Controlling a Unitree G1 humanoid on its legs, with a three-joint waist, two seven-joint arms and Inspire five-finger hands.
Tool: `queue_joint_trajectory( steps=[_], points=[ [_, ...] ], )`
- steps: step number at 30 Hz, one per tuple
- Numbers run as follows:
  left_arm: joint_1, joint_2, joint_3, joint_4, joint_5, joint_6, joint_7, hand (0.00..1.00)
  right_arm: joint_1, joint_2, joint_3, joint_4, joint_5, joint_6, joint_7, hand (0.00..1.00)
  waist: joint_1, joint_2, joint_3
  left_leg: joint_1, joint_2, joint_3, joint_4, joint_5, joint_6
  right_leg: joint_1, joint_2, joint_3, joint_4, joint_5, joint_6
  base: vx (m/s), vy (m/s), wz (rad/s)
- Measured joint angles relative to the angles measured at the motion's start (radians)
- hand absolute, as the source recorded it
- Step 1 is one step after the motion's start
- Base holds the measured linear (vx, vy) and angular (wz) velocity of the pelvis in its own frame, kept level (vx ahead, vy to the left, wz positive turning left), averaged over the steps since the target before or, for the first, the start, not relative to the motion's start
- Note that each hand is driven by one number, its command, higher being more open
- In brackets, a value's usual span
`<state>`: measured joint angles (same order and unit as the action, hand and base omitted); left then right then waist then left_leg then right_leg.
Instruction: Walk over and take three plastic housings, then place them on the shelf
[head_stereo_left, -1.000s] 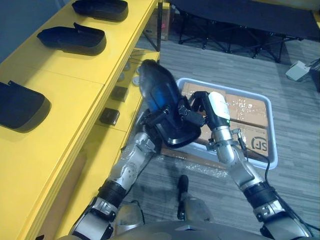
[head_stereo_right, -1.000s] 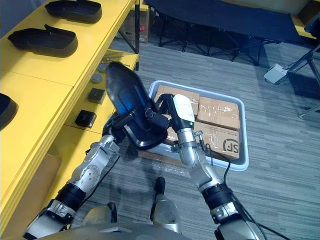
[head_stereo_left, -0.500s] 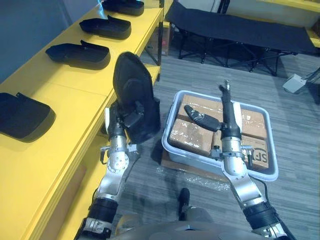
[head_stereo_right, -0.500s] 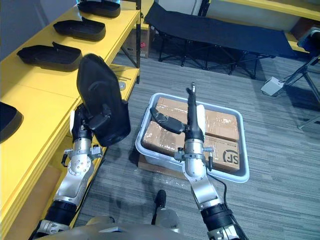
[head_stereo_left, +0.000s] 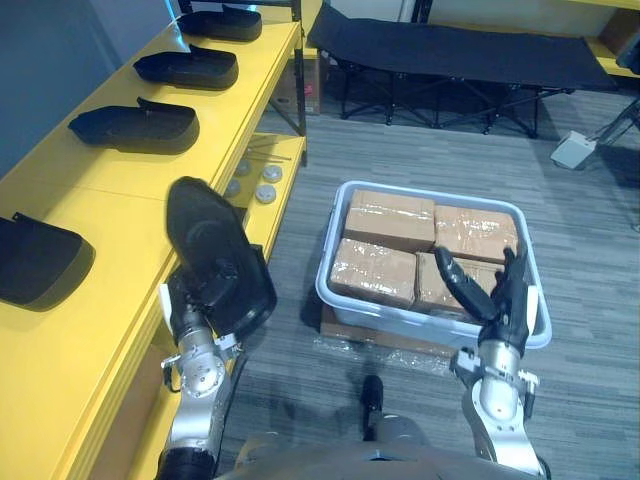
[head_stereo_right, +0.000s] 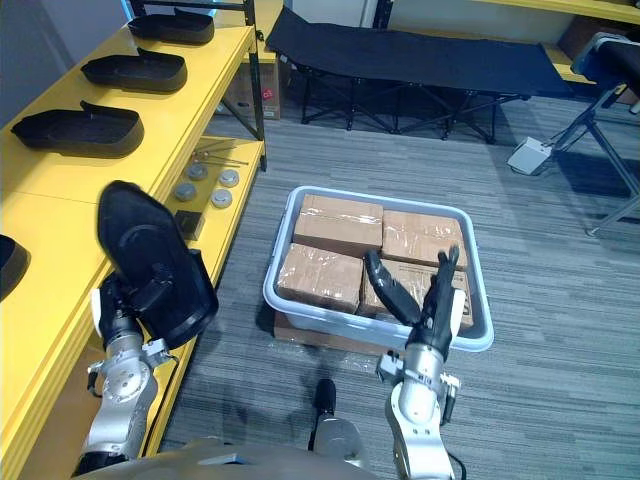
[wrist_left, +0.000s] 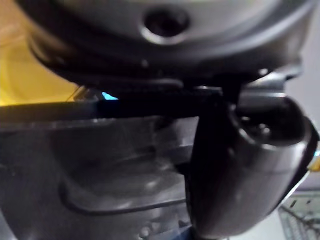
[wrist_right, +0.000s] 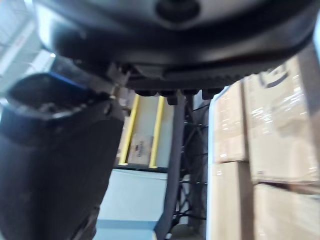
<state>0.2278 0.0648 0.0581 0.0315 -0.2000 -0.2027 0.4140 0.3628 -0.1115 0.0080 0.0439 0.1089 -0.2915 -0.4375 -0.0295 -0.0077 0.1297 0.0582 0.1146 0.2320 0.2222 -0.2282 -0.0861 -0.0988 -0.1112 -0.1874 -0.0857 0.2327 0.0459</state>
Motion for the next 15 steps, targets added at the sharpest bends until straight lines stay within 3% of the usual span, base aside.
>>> queue_joint_trajectory(
  steps=[7, 15],
  points=[
    [0.058, -0.017, 0.000, -0.235, -0.045, -0.054, -0.074, 0.00, 0.007, 0.019, 0.055, 0.081, 0.061, 0.030, 0.068, 1.00, 0.034, 0.031, -0.017, -0.017, -0.004, -0.046, 0.001, -0.002, 0.012, 0.019, -0.012, -0.062, 0.000, -0.026, -0.012, -0.04, 0.004, 0.19],
    [0.127, -0.030, 0.050, -0.371, -0.045, -0.058, -0.082, 0.00, -0.234, -0.002, 0.230, 0.162, 0.056, 0.030, 0.069, 1.00, 0.141, 0.036, -0.019, -0.053, -0.009, -0.218, -0.015, 0.047, -0.003, 0.076, -0.028, -0.235, 0.000, -0.029, -0.013, 0.00, -0.023, 0.61]
  ],
)
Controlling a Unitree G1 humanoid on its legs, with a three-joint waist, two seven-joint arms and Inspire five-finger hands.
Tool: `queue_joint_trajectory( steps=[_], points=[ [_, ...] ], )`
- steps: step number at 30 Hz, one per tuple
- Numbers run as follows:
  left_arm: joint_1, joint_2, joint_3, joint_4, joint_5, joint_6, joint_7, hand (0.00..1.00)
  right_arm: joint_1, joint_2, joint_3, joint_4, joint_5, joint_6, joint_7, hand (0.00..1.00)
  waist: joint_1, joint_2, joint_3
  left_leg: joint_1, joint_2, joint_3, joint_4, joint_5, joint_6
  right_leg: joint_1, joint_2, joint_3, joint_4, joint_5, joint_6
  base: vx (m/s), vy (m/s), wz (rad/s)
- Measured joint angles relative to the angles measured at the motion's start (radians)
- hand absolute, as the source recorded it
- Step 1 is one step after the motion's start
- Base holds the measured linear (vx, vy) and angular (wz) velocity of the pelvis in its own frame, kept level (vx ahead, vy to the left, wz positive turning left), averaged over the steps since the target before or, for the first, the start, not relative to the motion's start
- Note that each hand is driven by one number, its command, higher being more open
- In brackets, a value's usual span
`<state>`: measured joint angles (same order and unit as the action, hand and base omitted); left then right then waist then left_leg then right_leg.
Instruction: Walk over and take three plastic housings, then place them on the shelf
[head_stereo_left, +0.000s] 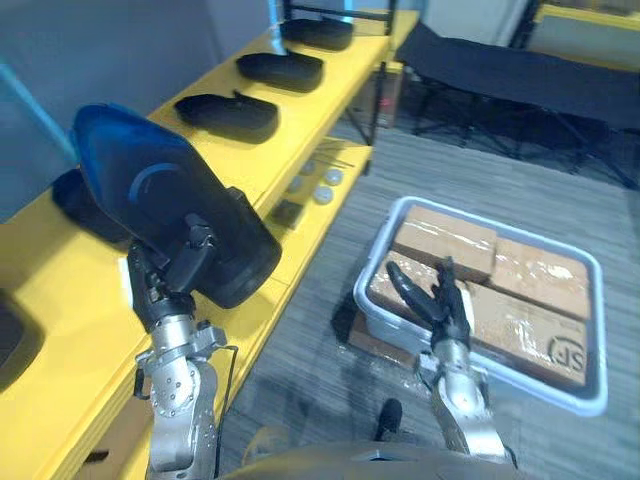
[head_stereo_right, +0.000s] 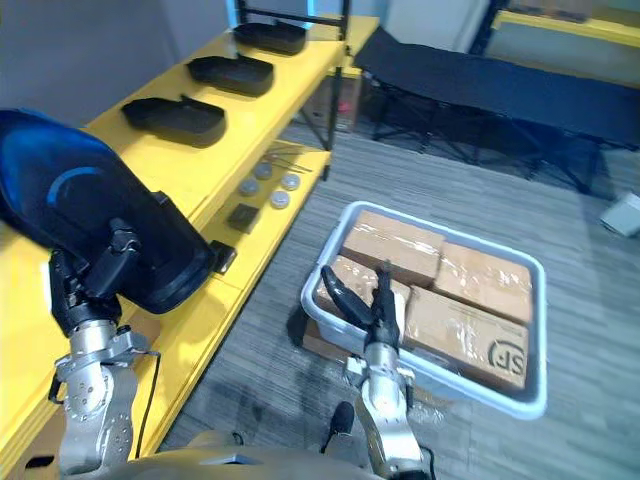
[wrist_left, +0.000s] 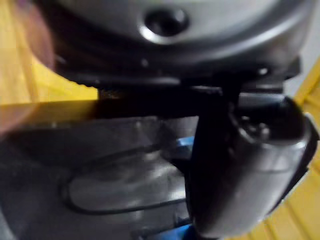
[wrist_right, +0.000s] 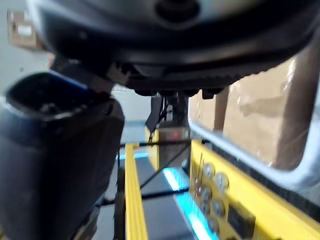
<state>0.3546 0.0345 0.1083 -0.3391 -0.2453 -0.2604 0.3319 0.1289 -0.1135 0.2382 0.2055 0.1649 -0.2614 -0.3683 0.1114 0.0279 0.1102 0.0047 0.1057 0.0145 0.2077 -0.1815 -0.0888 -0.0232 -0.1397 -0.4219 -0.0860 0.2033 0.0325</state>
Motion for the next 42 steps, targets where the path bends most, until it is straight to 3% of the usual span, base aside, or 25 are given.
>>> queue_joint_trajectory(
  steps=[4, 6, 7, 8, 9, 14, 17, 22, 23, 24, 25, 26, 27, 28, 29, 30, 31, 34, 40, 42],
  points=[
    [0.055, -0.013, 0.073, -0.034, -0.026, 0.000, -0.026, 0.00, -0.062, 0.006, 0.041, 0.000, -0.005, 0.000, -0.020, 1.00, 0.055, -0.011, -0.003, -0.034, -0.025, -0.078, -0.001, 0.010, 0.010, 0.018, -0.023, -0.071, 0.000, -0.011, 0.013, -0.01, 0.024, 0.58],
    [0.073, -0.021, 0.093, -0.035, -0.027, 0.000, -0.042, 0.00, -0.065, 0.016, 0.050, 0.000, -0.009, 0.000, -0.026, 1.00, 0.060, -0.012, -0.003, -0.043, -0.036, -0.121, -0.006, 0.017, 0.018, 0.034, -0.029, -0.069, 0.006, -0.019, 0.026, 0.02, 0.037, 0.70],
    [0.081, -0.020, 0.093, -0.035, -0.029, 0.000, -0.052, 0.00, -0.056, 0.021, 0.047, -0.005, -0.022, 0.000, -0.033, 1.00, 0.051, -0.012, -0.003, -0.050, -0.044, -0.159, -0.007, 0.022, 0.024, 0.048, -0.023, -0.029, 0.006, -0.049, 0.062, 0.04, 0.023, 0.86],
    [0.080, -0.021, 0.088, -0.035, -0.030, 0.000, -0.062, 0.00, -0.047, 0.021, 0.043, -0.012, -0.022, 0.000, -0.036, 1.00, 0.046, -0.012, -0.003, -0.052, -0.047, -0.183, -0.011, 0.028, 0.023, 0.055, -0.012, 0.013, 0.006, -0.064, 0.070, 0.07, -0.013, 1.13],
    [0.079, -0.020, 0.072, -0.035, -0.037, -0.001, -0.090, 0.00, -0.019, 0.020, 0.026, -0.029, -0.022, 0.000, -0.037, 1.00, 0.042, -0.016, -0.006, -0.053, -0.058, -0.230, -0.027, 0.042, 0.022, 0.067, 0.002, 0.072, 0.007, -0.086, 0.070, 0.09, -0.044, 1.09],
    [0.106, -0.023, 0.011, -0.035, -0.040, -0.005, -0.128, 0.00, 0.022, -0.003, 0.001, -0.034, -0.038, 0.005, -0.028, 1.00, 0.044, -0.012, -0.002, -0.037, -0.059, -0.309, -0.036, 0.064, 0.001, 0.072, -0.005, 0.037, 0.111, -0.163, 0.052, 0.08, -0.023, 0.53],
    [0.141, -0.026, -0.022, -0.035, -0.068, -0.005, -0.139, 0.00, 0.029, -0.006, -0.013, -0.035, -0.039, 0.003, -0.002, 1.00, 0.033, -0.009, 0.002, -0.001, -0.061, -0.333, -0.035, 0.064, 0.000, 0.081, -0.020, 0.037, 0.205, -0.233, 0.047, 0.04, -0.017, 0.25],
    [0.167, -0.028, -0.051, -0.034, -0.076, -0.006, -0.161, 0.00, 0.067, -0.004, -0.023, -0.054, -0.038, -0.004, 0.015, 1.00, 0.021, 0.000, 0.016, 0.006, -0.060, -0.348, -0.037, 0.069, 0.010, 0.091, -0.020, 0.041, 0.244, -0.282, 0.048, -0.04, -0.046, 0.20],
    [0.167, -0.028, -0.059, -0.034, -0.080, -0.006, -0.161, 0.00, 0.071, -0.003, -0.028, -0.055, -0.038, -0.006, 0.015, 1.00, 0.019, 0.002, 0.022, 0.006, -0.061, -0.338, -0.036, 0.070, 0.023, 0.097, -0.020, 0.042, 0.241, -0.283, 0.049, -0.07, -0.020, 0.29],
    [0.164, -0.027, -0.071, -0.034, -0.090, -0.006, -0.165, 0.00, 0.079, 0.003, -0.042, -0.055, -0.038, -0.010, 0.017, 1.00, 0.011, 0.000, 0.035, 0.003, -0.061, -0.292, -0.037, 0.062, 0.092, 0.108, -0.027, 0.041, 0.236, -0.284, 0.049, -0.06, -0.022, 0.39],
    [0.164, -0.026, -0.081, -0.033, -0.104, -0.006, -0.168, 0.00, 0.087, 0.013, -0.058, -0.057, -0.038, -0.010, 0.019, 1.00, -0.004, -0.003, 0.041, -0.005, -0.036, -0.185, -0.038, 0.052, 0.187, 0.122, -0.030, 0.033, 0.227, -0.282, 0.048, -0.06, -0.042, 0.56],
    [0.161, -0.026, -0.086, -0.030, -0.104, -0.006, -0.169, 0.00, 0.096, 0.018, -0.068, -0.067, -0.038, -0.010, 0.018, 1.00, -0.017, -0.003, 0.041, -0.017, -0.013, -0.114, -0.038, 0.061, 0.210, 0.128, -0.030, 0.026, 0.220, -0.281, 0.047, -0.03, -0.061, 1.03],
    [0.139, -0.023, -0.108, -0.011, -0.103, -0.010, -0.170, 0.00, 0.117, 0.020, -0.094, -0.090, -0.038, -0.013, 0.013, 1.00, -0.055, 0.002, 0.041, -0.035, 0.030, 0.008, -0.040, 0.082, 0.205, 0.139, -0.040, -0.015, 0.222, -0.278, 0.043, -0.01, -0.017, 1.18],
    [0.107, -0.023, -0.136, 0.015, -0.103, -0.011, -0.168, 0.00, 0.129, 0.017, -0.128, -0.103, -0.037, -0.018, 0.012, 1.00, -0.067, 0.014, 0.045, -0.034, 0.056, 0.086, -0.054, 0.109, 0.169, 0.147, -0.052, -0.043, 0.229, -0.282, 0.048, 0.00, 0.020, 1.06],
    [0.095, -0.024, -0.150, 0.025, -0.102, -0.011, -0.167, 0.00, 0.132, 0.010, -0.142, -0.106, -0.033, -0.022, 0.012, 1.00, -0.066, 0.024, 0.045, -0.034, 0.060, 0.097, -0.064, 0.132, 0.143, 0.147, -0.055, -0.050, 0.235, -0.285, 0.053, 0.02, 0.069, 0.54],
    [0.083, -0.024, -0.171, 0.029, -0.102, -0.011, -0.160, 0.00, 0.131, -0.001, -0.159, -0.106, -0.028, -0.028, 0.016, 1.00, -0.066, 0.038, 0.048, -0.029, 0.059, 0.096, -0.078, 0.169, 0.084, 0.144, -0.063, -0.053, 0.252, -0.297, 0.067, 0.05, 0.106, 0.21],
    [0.078, -0.023, -0.177, 0.027, -0.101, -0.011, -0.151, 0.00, 0.131, -0.001, -0.168, -0.106, -0.018, -0.032, 0.022, 1.00, -0.066, 0.041, 0.046, -0.029, 0.052, 0.097, -0.078, 0.177, 0.050, 0.130, -0.074, -0.040, 0.273, -0.308, 0.073, 0.06, 0.109, 0.10],
    [0.075, -0.019, -0.170, 0.029, -0.102, -0.011, -0.101, 0.00, 0.131, 0.001, -0.167, -0.106, 0.004, -0.056, 0.043, 1.00, -0.065, 0.037, 0.048, -0.029, 0.035, 0.104, -0.070, 0.171, 0.025, 0.110, -0.093, -0.008, 0.297, -0.321, 0.080, 0.05, 0.069, -0.07],
    [0.077, -0.019, -0.147, 0.028, -0.101, -0.011, -0.071, 0.00, 0.118, 0.004, -0.122, -0.117, 0.004, -0.070, 0.056, 1.00, -0.059, 0.030, 0.052, -0.019, 0.004, 0.085, -0.071, 0.160, 0.010, 0.111, -0.132, -0.018, 0.348, -0.359, 0.095, 0.04, 0.025, 0.11],
    [0.067, -0.019, -0.121, 0.022, -0.100, -0.011, -0.075, 0.00, 0.094, 0.015, -0.099, -0.134, 0.000, -0.070, 0.055, 1.00, -0.060, 0.014, 0.054, -0.016, -0.018, 0.065, -0.064, 0.149, -0.001, 0.114, -0.166, -0.035, 0.390, -0.389, 0.103, 0.04, 0.007, 0.28]
  ],
)
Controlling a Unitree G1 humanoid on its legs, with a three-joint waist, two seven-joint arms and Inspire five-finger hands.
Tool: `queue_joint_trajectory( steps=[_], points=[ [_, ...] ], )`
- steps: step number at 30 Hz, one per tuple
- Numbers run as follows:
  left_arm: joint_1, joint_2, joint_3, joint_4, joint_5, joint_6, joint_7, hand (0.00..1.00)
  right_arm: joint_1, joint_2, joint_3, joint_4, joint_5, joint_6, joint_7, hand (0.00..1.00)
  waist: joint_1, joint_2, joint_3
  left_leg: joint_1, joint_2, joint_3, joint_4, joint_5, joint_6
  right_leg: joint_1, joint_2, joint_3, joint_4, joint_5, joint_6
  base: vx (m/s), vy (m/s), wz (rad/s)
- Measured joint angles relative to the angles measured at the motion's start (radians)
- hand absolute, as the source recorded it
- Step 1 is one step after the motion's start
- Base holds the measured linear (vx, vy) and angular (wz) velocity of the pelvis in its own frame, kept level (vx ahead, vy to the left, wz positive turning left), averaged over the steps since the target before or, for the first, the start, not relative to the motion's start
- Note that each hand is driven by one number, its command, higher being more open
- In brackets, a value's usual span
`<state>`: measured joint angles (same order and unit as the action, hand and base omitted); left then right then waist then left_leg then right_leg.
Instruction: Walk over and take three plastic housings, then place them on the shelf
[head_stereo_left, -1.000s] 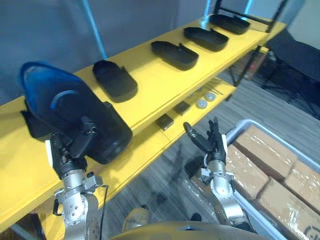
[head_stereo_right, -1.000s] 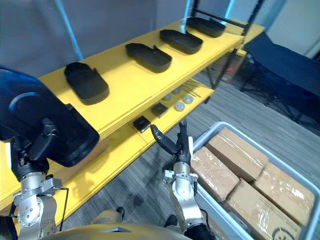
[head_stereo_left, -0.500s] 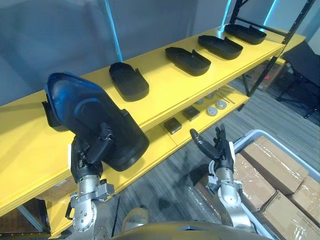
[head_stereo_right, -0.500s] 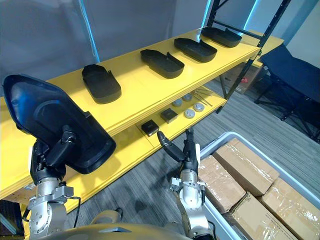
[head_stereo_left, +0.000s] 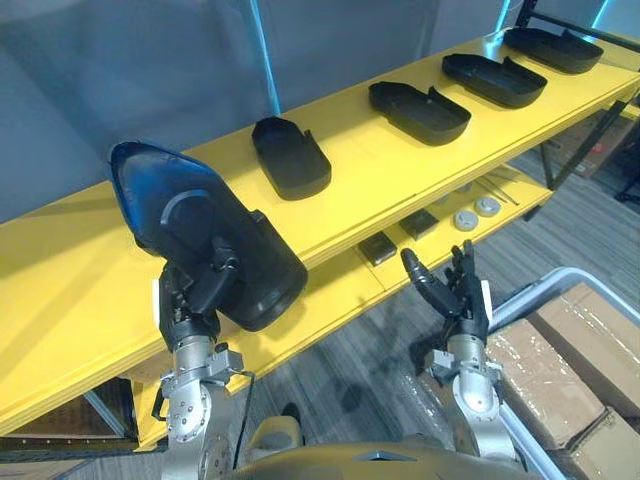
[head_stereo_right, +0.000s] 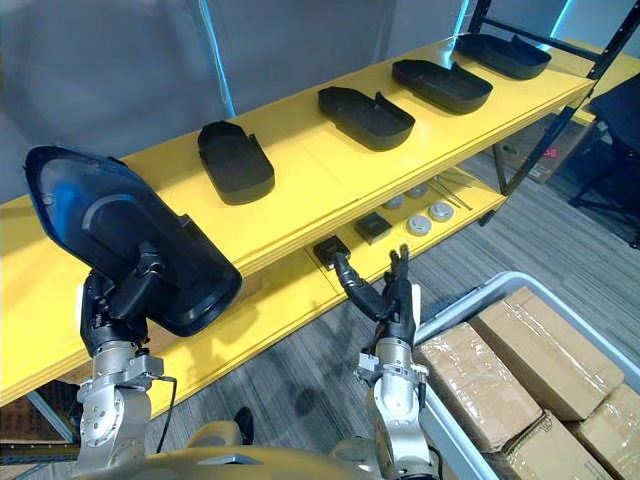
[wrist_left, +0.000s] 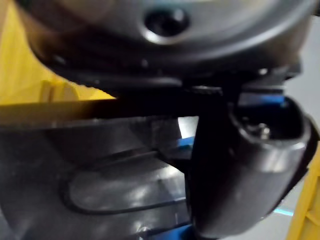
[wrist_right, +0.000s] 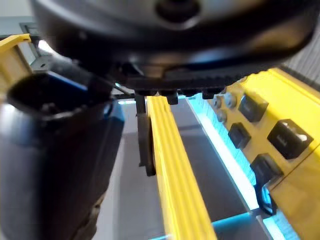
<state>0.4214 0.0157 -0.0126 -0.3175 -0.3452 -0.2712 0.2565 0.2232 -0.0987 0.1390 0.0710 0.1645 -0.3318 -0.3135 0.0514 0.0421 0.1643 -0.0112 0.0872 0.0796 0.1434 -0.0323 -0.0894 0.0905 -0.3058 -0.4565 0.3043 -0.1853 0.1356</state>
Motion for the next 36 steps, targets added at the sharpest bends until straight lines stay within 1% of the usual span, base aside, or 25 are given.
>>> queue_joint_trajectory(
  steps=[1, 2, 3, 4, 5, 6, 7, 8, 9, 10, 11, 12, 13, 14, 17, 18, 22, 24, 25, 27, 28, 30, 32, 35, 36],
  points=[
    [-0.011, 0.000, 0.004, -0.005, 0.003, 0.000, -0.002, 0.00, -0.010, 0.009, 0.003, -0.005, -0.001, -0.001, -0.001, 1.00, 0.001, -0.012, 0.002, 0.000, -0.013, -0.009, 0.006, -0.006, 0.004, 0.006, -0.016, -0.010, 0.014, -0.005, 0.008, 0.05, 0.012, 0.33],
    [-0.022, 0.000, 0.006, -0.009, 0.004, -0.001, -0.005, 0.00, -0.016, 0.009, 0.000, -0.009, -0.001, -0.006, -0.001, 1.00, 0.002, -0.012, 0.002, 0.002, -0.019, -0.019, 0.008, -0.016, 0.011, 0.009, -0.022, -0.010, 0.039, -0.002, 0.011, 0.03, 0.036, 0.41],
    [-0.049, 0.002, 0.019, -0.010, 0.021, -0.005, -0.008, 0.00, -0.039, 0.011, -0.001, -0.009, 0.000, -0.014, 0.000, 1.00, -0.003, -0.016, 0.006, 0.003, -0.028, -0.039, 0.011, -0.025, 0.008, -0.042, -0.051, 0.027, 0.168, 0.005, -0.012, 0.01, 0.064, 0.48],
    [-0.074, 0.009, 0.036, -0.017, 0.057, -0.005, -0.006, 0.00, -0.055, 0.019, -0.001, -0.009, 0.001, -0.027, 0.004, 1.00, -0.007, -0.023, 0.009, 0.017, -0.033, -0.057, 0.005, -0.025, 0.008, -0.107, -0.068, 0.091, 0.298, 0.042, -0.071, 0.01, 0.081, 0.45],
    [-0.079, 0.017, 0.044, -0.033, 0.075, -0.005, -0.001, 0.00, -0.064, 0.022, -0.001, -0.011, 0.001, -0.034, 0.012, 1.00, -0.007, -0.029, 0.011, 0.026, -0.034, -0.063, -0.005, -0.025, 0.009, -0.131, -0.068, 0.129, 0.346, 0.070, -0.085, 0.04, 0.075, 0.39],
    [-0.080, 0.046, 0.057, -0.077, 0.086, -0.007, 0.004, 0.00, -0.078, 0.027, -0.001, -0.023, 0.001, -0.048, 0.026, 1.00, -0.015, -0.044, 0.014, 0.038, -0.038, -0.080, -0.016, -0.018, 0.021, -0.162, -0.067, 0.179, 0.409, 0.123, -0.084, 0.08, 0.037, 0.49],
    [-0.089, 0.071, 0.067, -0.112, 0.086, -0.017, 0.007, 0.00, -0.085, 0.029, 0.000, -0.057, 0.000, -0.055, 0.037, 1.00, -0.033, -0.043, 0.016, 0.040, -0.034, -0.117, -0.024, -0.013, 0.030, -0.184, -0.063, 0.204, 0.448, 0.160, -0.081, 0.11, -0.017, 0.61],
    [-0.104, 0.078, 0.070, -0.122, 0.087, -0.023, 0.010, 0.00, -0.085, 0.027, -0.001, -0.078, 0.000, -0.063, 0.042, 1.00, -0.044, -0.035, 0.018, 0.036, -0.025, -0.137, -0.026, -0.012, 0.035, -0.182, -0.044, 0.226, 0.432, 0.106, -0.093, 0.09, -0.049, 0.75],
    [-0.153, 0.081, 0.085, -0.125, 0.088, -0.050, 0.019, 0.00, -0.100, 0.024, 0.001, -0.117, -0.003, -0.077, 0.056, 1.00, -0.050, -0.032, 0.019, 0.022, -0.015, -0.168, -0.027, -0.012, 0.035, -0.182, 0.009, 0.266, 0.350, -0.010, -0.085, 0.07, -0.066, 0.77],
    [-0.212, 0.081, 0.109, -0.124, 0.087, -0.065, 0.027, 0.00, -0.118, 0.022, 0.001, -0.158, -0.004, -0.084, 0.069, 1.00, -0.056, -0.029, 0.019, 0.004, -0.005, -0.200, -0.027, -0.011, 0.034, -0.180, 0.073, 0.306, 0.220, -0.037, -0.090, 0.02, -0.072, 0.77],
    [-0.238, 0.079, 0.113, -0.123, 0.085, -0.074, 0.028, 0.00, -0.124, 0.021, 0.001, -0.180, -0.004, -0.091, 0.071, 1.00, -0.056, -0.031, 0.018, -0.005, -0.004, -0.217, -0.026, -0.010, 0.031, -0.176, 0.103, 0.333, 0.148, -0.035, -0.088, 0.04, -0.135, 0.86],
    [-0.272, 0.082, 0.111, -0.125, 0.085, -0.095, 0.027, 0.00, -0.126, 0.018, 0.002, -0.239, -0.004, -0.099, 0.074, 1.00, -0.055, -0.044, 0.011, -0.024, -0.014, -0.247, -0.023, -0.009, 0.015, -0.168, 0.142, 0.392, 0.005, -0.012, -0.075, 0.06, -0.212, 1.00],
    [-0.276, 0.086, 0.105, -0.140, 0.086, -0.103, 0.026, 0.00, -0.126, 0.015, 0.010, -0.292, -0.003, -0.108, 0.078, 1.00, -0.060, -0.083, -0.004, -0.039, -0.048, -0.281, -0.019, -0.008, -0.006, -0.158, 0.156, 0.448, -0.063, 0.087, -0.028, 0.12, -0.234, 1.17],
    [-0.252, 0.063, 0.081, -0.151, 0.086, -0.104, 0.025, 0.00, -0.127, -0.009, 0.013, -0.320, -0.001, -0.117, 0.080, 1.00, -0.057, -0.056, -0.013, -0.035, -0.039, -0.307, -0.024, -0.009, -0.017, -0.137, 0.163, 0.418, -0.066, 0.078, -0.023, 0.13, -0.178, 0.80],
    [-0.202, 0.057, 0.032, -0.205, 0.104, -0.101, 0.022, 0.00, -0.149, -0.048, 0.032, -0.377, 0.001, -0.116, 0.081, 1.00, -0.034, -0.018, -0.029, -0.034, -0.005, -0.316, -0.028, -0.012, -0.029, -0.096, 0.189, 0.375, -0.121, 0.089, -0.038, 0.14, -0.079, 0.31],
    [-0.202, 0.057, 0.015, -0.227, 0.125, -0.100, 0.017, 0.00, -0.160, -0.059, 0.041, -0.418, 0.002, -0.116, 0.083, 1.00, -0.032, -0.015, -0.031, -0.034, 0.002, -0.324, -0.029, -0.009, -0.034, -0.077, 0.204, 0.354, -0.134, 0.089, -0.039, 0.13, -0.116, 0.45],
    [-0.188, 0.057, -0.012, -0.283, 0.124, -0.101, -0.002, 0.00, -0.199, -0.061, 0.054, -0.569, 0.007, -0.119, 0.131, 1.00, -0.026, -0.017, -0.032, -0.039, 0.008, -0.329, -0.044, 0.008, -0.046, -0.049, 0.209, 0.311, -0.151, 0.083, -0.049, 0.07, -0.054, 0.39],
    [-0.187, 0.056, -0.019, -0.283, 0.111, -0.101, -0.011, 0.00, -0.204, -0.062, 0.061, -0.599, 0.007, -0.119, 0.161, 1.00, -0.027, -0.025, -0.037, -0.059, 0.004, -0.305, -0.045, 0.032, -0.035, -0.040, 0.205, 0.281, -0.163, 0.079, -0.056, 0.00, -0.002, 0.56],
    [-0.187, 0.056, -0.028, -0.281, 0.107, -0.101, -0.020, 0.00, -0.201, -0.062, 0.058, -0.599, 0.007, -0.117, 0.170, 1.00, -0.029, -0.035, -0.042, -0.070, 0.003, -0.280, -0.052, 0.052, -0.022, -0.035, 0.203, 0.253, -0.168, 0.076, -0.061, -0.03, -0.011, 0.57],
    [-0.187, 0.056, -0.039, -0.278, 0.105, -0.101, -0.035, 0.00, -0.193, -0.062, 0.051, -0.594, 0.009, -0.113, 0.179, 1.00, -0.024, -0.041, -0.046, -0.069, 0.004, -0.268, -0.087, 0.085, -0.013, -0.033, 0.203, 0.222, -0.166, 0.064, -0.077, -0.06, -0.034, 0.66],
    [-0.186, 0.057, -0.041, -0.271, 0.103, -0.101, -0.043, 0.00, -0.185, -0.059, 0.042, -0.589, 0.009, -0.113, 0.180, 1.00, -0.024, -0.041, -0.046, -0.065, 0.004, -0.268, -0.117, 0.108, -0.005, -0.029, 0.204, 0.208, -0.166, 0.057, -0.077, -0.10, -0.051, 0.62],
    [-0.179, 0.057, -0.041, -0.258, 0.102, -0.101, -0.051, 0.00, -0.164, -0.054, 0.035, -0.574, 0.009, -0.113, 0.180, 1.00, -0.023, -0.038, -0.046, -0.053, 0.004, -0.266, -0.150, 0.130, 0.003, -0.024, 0.208, 0.208, -0.164, 0.048, -0.072, -0.10, -0.038, 0.39],
    [-0.150, 0.057, -0.042, -0.253, 0.103, -0.101, -0.051, 0.00, -0.134, -0.041, 0.036, -0.554, 0.023, -0.111, 0.180, 1.00, -0.023, -0.037, -0.047, -0.043, 0.004, -0.258, -0.167, 0.135, 0.007, -0.017, 0.209, 0.217, -0.166, 0.047, -0.072, -0.05, 0.002, 0.11],
    [-0.093, 0.059, -0.055, -0.235, 0.102, -0.094, -0.057, 0.00, -0.073, -0.002, 0.040, -0.527, 0.100, -0.110, 0.194, 1.00, -0.026, -0.031, -0.052, -0.043, -0.005, -0.239, -0.179, 0.137, 0.016, -0.016, 0.206, 0.242, -0.167, 0.048, -0.071, -0.02, 0.037, 0.11],
    [-0.078, 0.060, -0.061, -0.220, 0.083, -0.090, -0.065, 0.00, -0.057, 0.010, 0.041, -0.507, 0.118, -0.108, 0.195, 1.00, -0.036, -0.029, -0.055, -0.047, 0.000, -0.164, -0.187, 0.130, 0.068, -0.012, 0.193, 0.231, -0.171, 0.055, -0.065, 0.00, 0.046, 0.31]
  ],
)
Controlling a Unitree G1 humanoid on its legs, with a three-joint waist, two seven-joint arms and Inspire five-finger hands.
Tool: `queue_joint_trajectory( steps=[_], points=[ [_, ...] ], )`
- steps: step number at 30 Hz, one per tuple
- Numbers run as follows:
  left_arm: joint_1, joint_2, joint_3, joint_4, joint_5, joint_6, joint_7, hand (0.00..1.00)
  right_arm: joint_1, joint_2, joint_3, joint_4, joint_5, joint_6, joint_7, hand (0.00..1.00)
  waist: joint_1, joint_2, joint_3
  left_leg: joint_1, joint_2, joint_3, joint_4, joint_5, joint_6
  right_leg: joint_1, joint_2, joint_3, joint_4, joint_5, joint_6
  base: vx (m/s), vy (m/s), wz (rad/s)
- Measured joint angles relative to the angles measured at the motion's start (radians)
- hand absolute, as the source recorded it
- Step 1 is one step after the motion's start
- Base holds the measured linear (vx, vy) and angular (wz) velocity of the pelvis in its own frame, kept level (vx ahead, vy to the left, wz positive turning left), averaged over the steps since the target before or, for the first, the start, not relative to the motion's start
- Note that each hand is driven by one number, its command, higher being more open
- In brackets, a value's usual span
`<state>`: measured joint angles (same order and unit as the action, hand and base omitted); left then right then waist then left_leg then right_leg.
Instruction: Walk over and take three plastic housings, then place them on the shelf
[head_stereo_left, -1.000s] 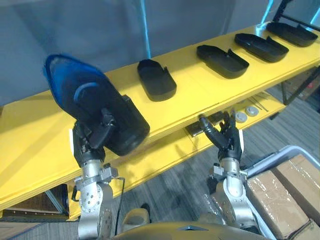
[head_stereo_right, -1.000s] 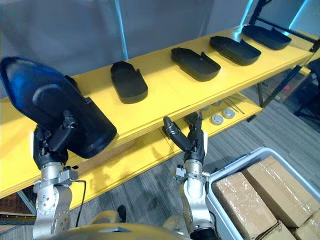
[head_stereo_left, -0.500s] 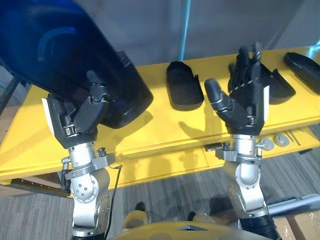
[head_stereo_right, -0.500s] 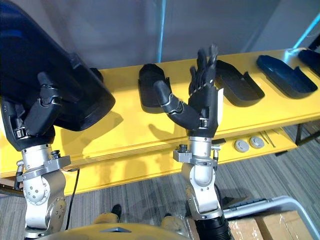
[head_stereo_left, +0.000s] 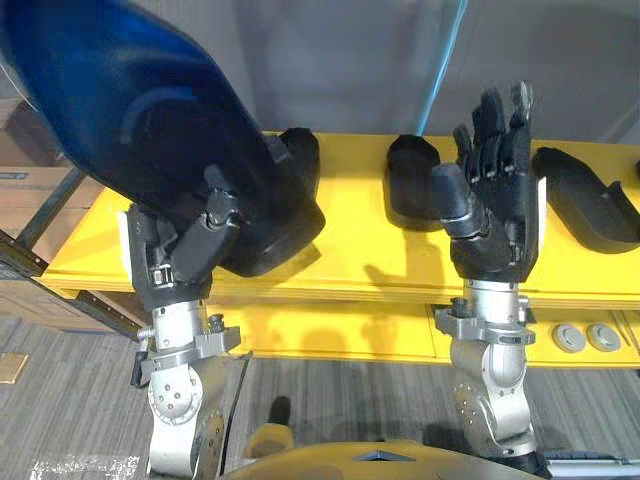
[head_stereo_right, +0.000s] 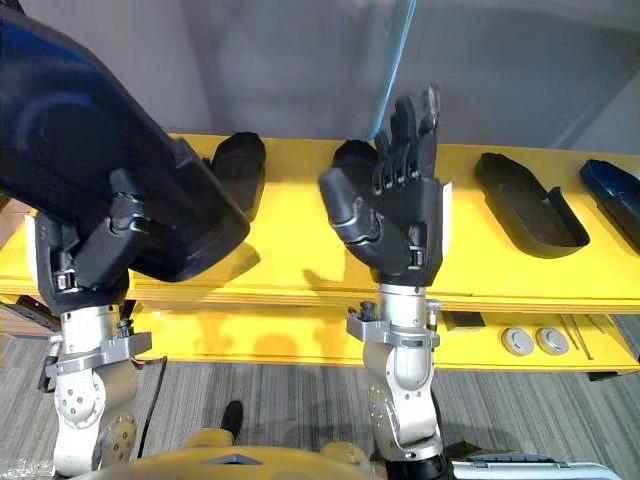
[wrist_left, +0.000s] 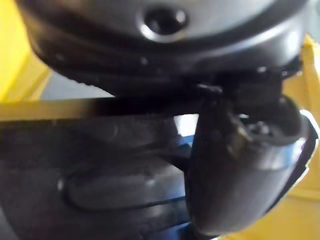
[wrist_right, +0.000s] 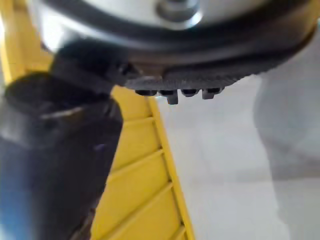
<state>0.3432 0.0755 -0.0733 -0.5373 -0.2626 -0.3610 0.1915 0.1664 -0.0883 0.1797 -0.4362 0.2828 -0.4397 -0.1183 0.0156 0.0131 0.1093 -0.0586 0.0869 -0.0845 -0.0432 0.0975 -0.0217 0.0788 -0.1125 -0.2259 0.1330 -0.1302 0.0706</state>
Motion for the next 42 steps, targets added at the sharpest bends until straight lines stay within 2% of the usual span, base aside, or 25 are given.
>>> queue_joint_trajectory(
  steps=[1, 2, 4, 6, 7, 8, 9, 10, 11, 12, 13, 14, 15, 17, 19, 20, 22, 24, 25, 26, 28, 30, 36, 39, 42],
  points=[
    [0.001, 0.000, -0.007, 0.010, -0.014, 0.004, -0.008, 0.00, 0.009, 0.005, 0.000, 0.004, 0.001, 0.004, -0.001, 1.00, -0.006, 0.000, 0.000, -0.004, 0.005, 0.063, 0.001, -0.005, 0.033, 0.002, -0.010, -0.016, -0.003, 0.005, 0.003, 0.04, 0.071, 0.71],
    [0.002, -0.009, -0.028, 0.045, -0.030, 0.009, -0.028, 0.00, 0.021, -0.001, -0.003, 0.033, 0.002, 0.006, 0.000, 1.00, -0.021, 0.006, 0.000, -0.011, 0.015, 0.182, 0.015, -0.008, 0.097, 0.010, -0.037, -0.044, 0.003, 0.014, 0.020, 0.05, 0.064, 0.62],
    [0.004, -0.015, -0.048, 0.068, -0.044, 0.009, -0.037, 0.00, 0.023, -0.015, -0.003, 0.057, 0.002, 0.015, 0.000, 1.00, -0.018, 0.009, -0.002, -0.020, 0.014, 0.214, 0.041, 0.014, 0.136, 0.008, -0.051, -0.045, 0.026, -0.003, 0.026, 0.05, 0.058, 0.34],
    [0.016, -0.022, -0.059, 0.101, -0.043, 0.010, -0.050, 0.00, 0.032, -0.037, 0.010, 0.087, -0.001, 0.018, 0.010, 1.00, -0.018, 0.007, -0.002, -0.022, -0.011, 0.215, 0.072, 0.029, 0.111, -0.003, -0.101, -0.042, 0.092, -0.053, 0.028, 0.04, 0.089, 0.17],
    [0.016, -0.022, -0.059, 0.108, -0.044, 0.010, -0.050, 0.00, 0.033, -0.038, 0.012, 0.087, 0.000, 0.018, 0.015, 1.00, -0.018, 0.005, -0.001, -0.029, -0.026, 0.215, 0.080, 0.052, 0.083, -0.010, -0.119, -0.042, 0.107, -0.064, 0.033, -0.01, 0.116, 0.26],
    [0.014, -0.021, -0.059, 0.121, -0.043, 0.011, -0.050, 0.00, 0.033, -0.038, 0.011, 0.087, 0.001, 0.018, 0.020, 1.00, -0.024, -0.010, 0.005, -0.050, -0.060, 0.206, 0.098, 0.113, 0.016, -0.018, -0.166, -0.044, 0.131, -0.078, 0.045, -0.06, 0.103, 0.15],
    [0.013, -0.022, -0.062, 0.135, -0.042, 0.010, -0.049, 0.00, 0.029, -0.038, 0.013, 0.087, 0.020, 0.019, 0.024, 1.00, -0.025, -0.042, 0.014, -0.078, -0.084, 0.160, 0.162, 0.109, 0.053, -0.036, -0.227, -0.038, 0.145, -0.068, 0.062, -0.06, 0.184, -0.22],
    [0.016, -0.020, -0.062, 0.140, -0.041, 0.010, -0.048, 0.00, 0.015, -0.038, 0.021, 0.091, 0.042, 0.018, 0.024, 1.00, -0.012, -0.015, 0.014, -0.103, -0.028, 0.136, 0.293, 0.032, 0.037, -0.046, -0.230, -0.004, 0.147, -0.056, 0.083, -0.06, 0.185, -0.57],
    [0.021, -0.020, -0.062, 0.142, -0.038, 0.010, -0.048, 0.00, 0.002, -0.038, 0.025, 0.101, 0.060, 0.015, 0.024, 1.00, -0.015, 0.005, 0.014, -0.102, -0.004, 0.112, 0.338, -0.011, -0.005, -0.045, -0.228, 0.022, 0.146, -0.052, 0.093, -0.03, 0.207, -0.79],
    [0.020, -0.020, -0.062, 0.143, -0.021, 0.010, -0.047, 0.00, -0.007, -0.038, 0.027, 0.116, 0.082, 0.008, 0.023, 1.00, -0.019, 0.025, 0.008, -0.085, 0.000, 0.094, 0.339, -0.052, -0.046, -0.049, -0.233, 0.048, 0.142, -0.046, 0.109, -0.03, 0.370, -0.70],
    [0.012, -0.014, -0.061, 0.143, 0.014, 0.009, -0.049, 0.00, -0.006, -0.032, 0.028, 0.127, 0.099, 0.007, 0.018, 1.00, -0.026, 0.043, -0.004, -0.065, -0.003, 0.113, 0.319, -0.121, -0.062, -0.053, -0.237, 0.074, 0.126, -0.036, 0.128, -0.02, 0.385, -0.50],
    [0.001, -0.007, -0.061, 0.143, 0.033, 0.009, -0.051, 0.00, -0.005, -0.026, 0.029, 0.128, 0.111, 0.004, 0.016, 1.00, -0.037, 0.047, -0.006, -0.056, -0.004, 0.122, 0.305, -0.152, -0.079, -0.052, -0.250, 0.078, 0.116, -0.027, 0.141, 0.00, 0.497, -0.24],
    [-0.033, 0.022, -0.061, 0.150, 0.050, 0.009, -0.063, 0.00, -0.005, -0.001, 0.032, 0.143, 0.118, -0.010, 0.011, 1.00, -0.051, 0.025, 0.002, -0.046, -0.031, 0.149, 0.286, -0.175, -0.093, -0.048, -0.284, 0.084, 0.102, -0.001, 0.165, 0.00, 0.318, -0.21],
    [-0.078, 0.059, -0.063, 0.178, 0.052, 0.010, -0.085, 0.00, -0.004, 0.037, 0.053, 0.183, 0.116, -0.010, -0.004, 1.00, -0.051, 0.009, 0.013, -0.036, -0.053, 0.190, 0.285, -0.189, -0.065, -0.041, -0.297, 0.125, 0.056, 0.106, 0.147, -0.06, 0.344, -0.29],
    [-0.107, 0.072, -0.074, 0.199, 0.070, 0.016, -0.099, 0.00, 0.004, 0.063, 0.086, 0.204, 0.104, -0.010, -0.024, 1.00, -0.050, 0.007, 0.012, -0.022, -0.051, 0.207, 0.261, -0.194, -0.015, -0.045, -0.280, 0.118, 0.036, 0.247, 0.057, -0.07, 0.382, -0.03],
    [-0.108, 0.077, -0.073, 0.198, 0.069, 0.016, -0.102, 0.00, 0.003, 0.064, 0.096, 0.203, 0.087, -0.011, -0.024, 1.00, -0.047, 0.008, 0.012, -0.016, -0.051, 0.214, 0.248, -0.189, -0.002, -0.046, -0.267, 0.120, 0.041, 0.246, 0.032, -0.01, 0.300, 0.16],
    [-0.130, 0.100, -0.061, 0.197, 0.047, 0.016, -0.126, 0.00, 0.000, 0.059, 0.141, 0.182, 0.033, -0.012, -0.026, 1.00, -0.050, -0.005, 0.003, -0.017, -0.060, 0.166, 0.209, -0.157, 0.048, -0.037, -0.127, 0.173, 0.132, 0.080, 0.024, 0.05, 0.173, 0.44],
    [-0.158, 0.097, -0.056, 0.198, -0.005, 0.019, -0.134, 0.00, -0.024, 0.048, 0.148, 0.172, -0.035, -0.010, -0.029, 1.00, -0.048, -0.015, -0.003, -0.021, -0.083, 0.133, 0.181, -0.128, 0.061, -0.027, -0.037, 0.179, 0.136, -0.013, -0.008, 0.06, 0.091, 0.52],
    [-0.163, 0.095, -0.054, 0.197, -0.017, 0.021, -0.131, 0.00, -0.034, 0.045, 0.147, 0.172, -0.049, -0.010, -0.029, 1.00, -0.049, -0.015, -0.003, -0.021, -0.093, 0.125, 0.173, -0.118, 0.065, -0.023, -0.015, 0.181, 0.131, -0.032, -0.019, 0.05, 0.086, 0.60],
    [-0.175, 0.079, -0.050, 0.197, -0.043, 0.032, -0.126, 0.00, -0.051, 0.044, 0.135, 0.170, -0.072, -0.010, -0.032, 1.00, -0.048, -0.016, -0.004, -0.020, -0.119, 0.113, 0.160, -0.096, 0.071, -0.013, 0.029, 0.185, 0.104, -0.071, -0.062, 0.03, 0.049, 0.41],
    [-0.174, 0.073, -0.047, 0.197, -0.045, 0.037, -0.113, 0.00, -0.056, 0.044, 0.118, 0.170, -0.073, -0.008, -0.032, 1.00, -0.044, -0.009, 0.000, -0.020, -0.136, 0.113, 0.160, -0.093, 0.075, -0.003, 0.036, 0.188, 0.071, -0.076, -0.078, 0.00, 0.032, 0.22],
    [-0.172, 0.055, -0.037, 0.194, -0.045, 0.037, -0.085, 0.00, -0.064, 0.044, 0.075, 0.170, -0.080, -0.006, -0.041, 1.00, -0.039, 0.007, 0.006, -0.023, -0.147, 0.117, 0.153, -0.082, 0.079, 0.013, 0.031, 0.204, 0.021, -0.066, -0.064, -0.03, 0.022, 0.00],
    [-0.108, 0.012, -0.034, 0.147, -0.046, 0.037, -0.064, 0.00, -0.049, 0.049, 0.017, 0.121, -0.080, -0.007, -0.065, 1.00, -0.048, 0.009, 0.005, 0.001, -0.129, 0.137, 0.039, -0.024, 0.052, -0.015, 0.039, 0.211, 0.021, -0.042, -0.040, -0.07, -0.026, -0.09],
    [-0.071, -0.006, -0.034, 0.127, -0.046, 0.037, -0.062, 0.00, 0.021, 0.061, 0.007, 0.022, -0.140, -0.007, -0.107, 1.00, -0.046, 0.005, 0.008, -0.001, -0.123, 0.138, 0.071, -0.050, 0.054, 0.009, 0.041, 0.205, 0.016, -0.040, -0.038, 0.01, -0.042, 0.01],
    [-0.047, -0.018, -0.024, 0.121, -0.046, 0.037, -0.063, 0.00, 0.088, 0.083, -0.093, 0.007, -0.299, -0.009, -0.236, 1.00, -0.043, -0.007, 0.005, -0.031, -0.103, 0.171, 0.166, -0.118, 0.049, 0.032, 0.044, 0.207, 0.008, -0.039, -0.038, 0.02, -0.023, 0.04]
  ],
)
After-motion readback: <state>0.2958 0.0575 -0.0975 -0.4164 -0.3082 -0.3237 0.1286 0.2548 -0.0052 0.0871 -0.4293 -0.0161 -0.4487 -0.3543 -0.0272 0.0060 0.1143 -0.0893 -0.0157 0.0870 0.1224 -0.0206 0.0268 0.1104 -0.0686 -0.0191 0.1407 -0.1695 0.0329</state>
